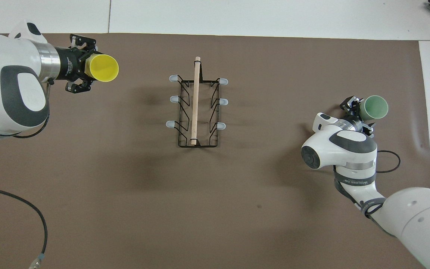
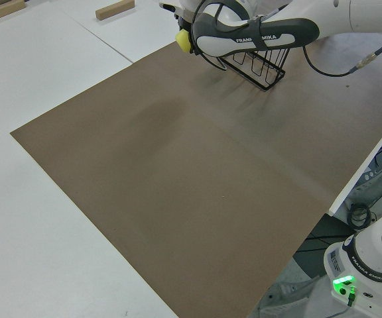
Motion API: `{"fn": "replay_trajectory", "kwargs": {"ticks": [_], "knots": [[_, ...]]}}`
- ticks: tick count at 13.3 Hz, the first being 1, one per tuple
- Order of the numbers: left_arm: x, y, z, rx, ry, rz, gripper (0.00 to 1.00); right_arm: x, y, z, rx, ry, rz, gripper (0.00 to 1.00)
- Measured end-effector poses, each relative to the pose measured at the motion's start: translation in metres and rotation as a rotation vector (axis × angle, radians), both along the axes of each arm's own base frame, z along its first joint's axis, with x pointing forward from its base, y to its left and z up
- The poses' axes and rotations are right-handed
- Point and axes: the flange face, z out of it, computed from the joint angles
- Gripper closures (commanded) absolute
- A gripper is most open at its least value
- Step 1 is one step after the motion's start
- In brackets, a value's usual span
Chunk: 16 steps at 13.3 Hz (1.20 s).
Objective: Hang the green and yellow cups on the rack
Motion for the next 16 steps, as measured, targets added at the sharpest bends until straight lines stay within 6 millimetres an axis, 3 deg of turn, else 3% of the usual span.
{"fn": "replay_trajectory", "kwargs": {"ticks": [1, 2, 3, 5, 7, 9, 12, 16], "knots": [[-0.008, -0.012, 0.009, 0.039, -0.007, -0.019, 1.00, 0.000, 0.000, 0.000, 0.002, 0.000, 0.001, 0.05], [-0.015, -0.021, 0.017, 0.077, -0.014, -0.035, 1.00, 0.000, 0.000, 0.000, 0.003, 0.001, 0.002, 0.17], [-0.023, -0.031, 0.023, 0.124, -0.019, -0.053, 1.00, 0.000, 0.000, 0.000, 0.002, 0.001, 0.002, 0.38], [-0.037, -0.056, 0.026, 0.251, -0.028, -0.093, 1.00, 0.000, -0.003, 0.000, -0.003, 0.001, 0.007, 0.62], [-0.052, -0.091, 0.023, 0.400, -0.050, -0.147, 1.00, 0.000, -0.005, 0.000, -0.006, 0.002, 0.014, 1.00], [-0.065, -0.118, 0.018, 0.475, -0.060, -0.165, 1.00, 0.000, -0.005, -0.001, -0.010, 0.003, 0.020, 1.00], [-0.082, -0.138, 0.010, 0.606, -0.107, -0.152, 1.00, 0.000, -0.004, -0.001, -0.013, 0.003, 0.025, 1.00], [-0.126, -0.182, 0.002, 0.748, -0.213, -0.117, 1.00, 0.002, 0.008, 0.007, 0.016, -0.016, 0.011, 1.00]]}}
